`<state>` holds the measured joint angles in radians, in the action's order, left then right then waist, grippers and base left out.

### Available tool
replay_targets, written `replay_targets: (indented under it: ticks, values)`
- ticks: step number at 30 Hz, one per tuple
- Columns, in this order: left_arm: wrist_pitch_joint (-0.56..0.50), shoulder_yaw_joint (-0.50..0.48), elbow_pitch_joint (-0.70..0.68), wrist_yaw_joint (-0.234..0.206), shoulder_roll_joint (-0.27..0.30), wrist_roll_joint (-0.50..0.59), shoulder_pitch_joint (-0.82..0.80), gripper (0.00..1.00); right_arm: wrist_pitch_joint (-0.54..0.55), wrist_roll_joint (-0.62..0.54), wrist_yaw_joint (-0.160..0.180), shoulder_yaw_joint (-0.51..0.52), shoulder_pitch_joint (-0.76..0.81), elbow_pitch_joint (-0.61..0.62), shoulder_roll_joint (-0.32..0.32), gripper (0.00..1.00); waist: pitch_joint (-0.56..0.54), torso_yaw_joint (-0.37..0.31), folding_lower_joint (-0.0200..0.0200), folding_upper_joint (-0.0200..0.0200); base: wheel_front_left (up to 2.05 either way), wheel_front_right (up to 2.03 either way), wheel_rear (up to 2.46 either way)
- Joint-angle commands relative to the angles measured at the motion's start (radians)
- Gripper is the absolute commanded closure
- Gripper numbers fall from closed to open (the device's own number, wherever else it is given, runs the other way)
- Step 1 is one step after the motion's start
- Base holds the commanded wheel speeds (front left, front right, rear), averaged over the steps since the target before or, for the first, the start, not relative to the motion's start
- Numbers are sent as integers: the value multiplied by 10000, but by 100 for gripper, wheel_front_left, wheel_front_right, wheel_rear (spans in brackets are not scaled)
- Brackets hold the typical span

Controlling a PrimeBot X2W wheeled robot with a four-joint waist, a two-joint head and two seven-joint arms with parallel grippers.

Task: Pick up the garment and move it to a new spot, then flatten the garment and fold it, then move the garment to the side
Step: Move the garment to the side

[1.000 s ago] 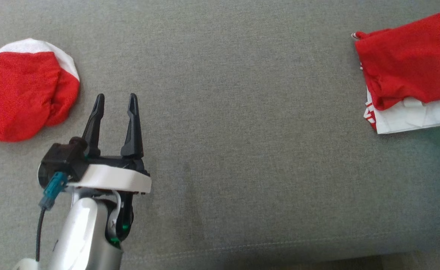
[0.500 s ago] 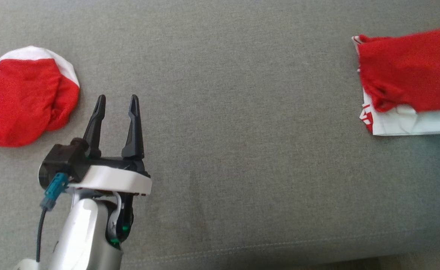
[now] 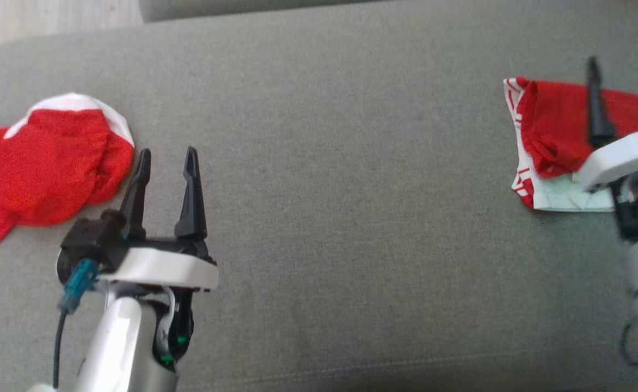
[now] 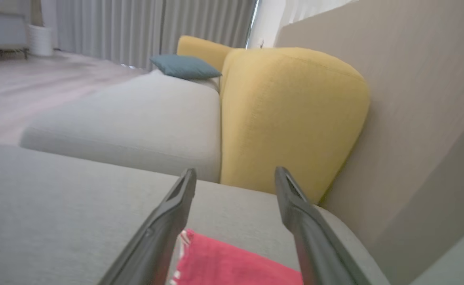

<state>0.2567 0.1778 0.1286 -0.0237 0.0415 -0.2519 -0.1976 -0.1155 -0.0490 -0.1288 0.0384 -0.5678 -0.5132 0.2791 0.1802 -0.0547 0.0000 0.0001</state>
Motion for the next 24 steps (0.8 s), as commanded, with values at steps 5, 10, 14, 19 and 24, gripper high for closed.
replay_targets:
  ticks: [5,10,14,19,24]
  values:
    - [51,-225,-255,42,87,81,116,0,-291,373,-19,-114,684,1067,-940,0,-732,217,0,-1,0,0,0]
    - [51,-211,-15,71,87,169,354,0,-244,537,-19,-113,1637,1609,-1873,0,-1229,267,0,-1,0,0,0]
    - [51,-197,52,1,87,86,698,0,-310,554,-19,-412,2517,1967,-2208,0,-1564,270,0,-1,0,0,0]
    - [51,-32,158,-79,87,-104,1168,0,-610,1376,-19,-580,3704,2348,-2283,0,-1812,275,0,-1,0,0,0]
    - [51,1,168,-168,87,-215,1388,0,-904,1742,-19,-586,4187,2443,-2286,0,-1891,244,0,-1,0,0,0]
